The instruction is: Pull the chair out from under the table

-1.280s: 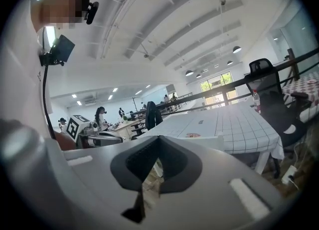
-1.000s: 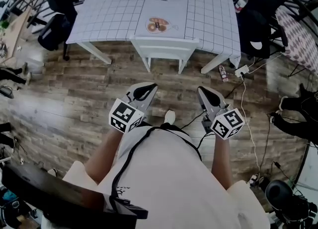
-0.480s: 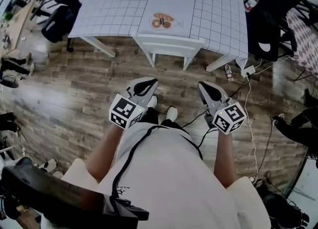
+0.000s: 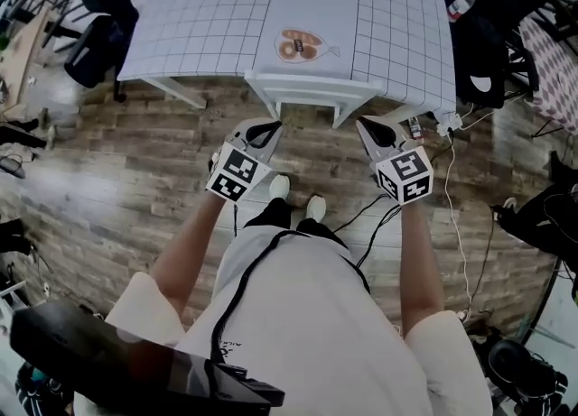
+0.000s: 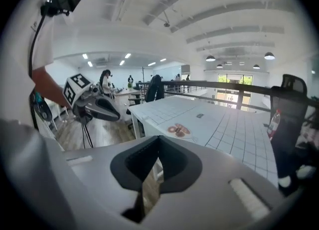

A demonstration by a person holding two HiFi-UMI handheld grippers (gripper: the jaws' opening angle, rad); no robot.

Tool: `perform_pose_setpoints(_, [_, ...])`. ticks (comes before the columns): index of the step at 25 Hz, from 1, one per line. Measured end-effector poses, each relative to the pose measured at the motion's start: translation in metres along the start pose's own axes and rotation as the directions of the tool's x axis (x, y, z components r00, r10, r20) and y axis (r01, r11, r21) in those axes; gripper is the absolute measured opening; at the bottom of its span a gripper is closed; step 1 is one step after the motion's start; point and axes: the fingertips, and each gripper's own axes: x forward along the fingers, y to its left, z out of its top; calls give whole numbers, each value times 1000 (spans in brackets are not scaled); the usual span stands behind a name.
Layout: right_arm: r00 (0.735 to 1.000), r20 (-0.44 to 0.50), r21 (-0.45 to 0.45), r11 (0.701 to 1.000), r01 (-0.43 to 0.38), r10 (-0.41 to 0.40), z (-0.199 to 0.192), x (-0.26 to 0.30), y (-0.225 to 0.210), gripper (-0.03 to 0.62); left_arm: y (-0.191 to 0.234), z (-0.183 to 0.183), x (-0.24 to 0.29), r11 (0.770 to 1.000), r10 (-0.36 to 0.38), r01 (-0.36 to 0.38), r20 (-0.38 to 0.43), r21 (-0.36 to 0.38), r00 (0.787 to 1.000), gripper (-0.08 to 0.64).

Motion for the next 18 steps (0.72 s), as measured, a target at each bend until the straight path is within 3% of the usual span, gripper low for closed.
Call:
perform_pose_setpoints(3, [994, -96, -129, 991, 44, -57, -5, 35, -25, 9, 31, -11, 28, 994, -14, 21, -65, 106, 998, 14])
perform_pose_setpoints(5, [983, -159, -205, 977, 53, -87, -8, 58, -42, 24, 51, -15, 49, 979, -24, 48, -121, 200, 992, 40])
perform_pose_setpoints(8, [955, -274, -314, 949, 21, -112, -20, 85, -64, 131, 76, -18, 78, 936, -15, 82, -191, 343, 981, 69])
perform_pose_setpoints(11, [912, -384, -437, 898, -41, -145, -34, 104, -80, 202, 98, -20, 102, 890, 5, 110, -252, 442, 968, 140])
perform_pose_setpoints(15, [869, -474, -514, 846, -142, -142, -43, 124, -89, 256, 115, -39, 128, 840, -2, 215, -393, 499, 920, 252])
perform_pose_setpoints(18, [840, -530, -534, 816, -222, -118, -49, 135, -90, 258, 118, -51, 140, 807, -19, 290, -468, 514, 883, 279])
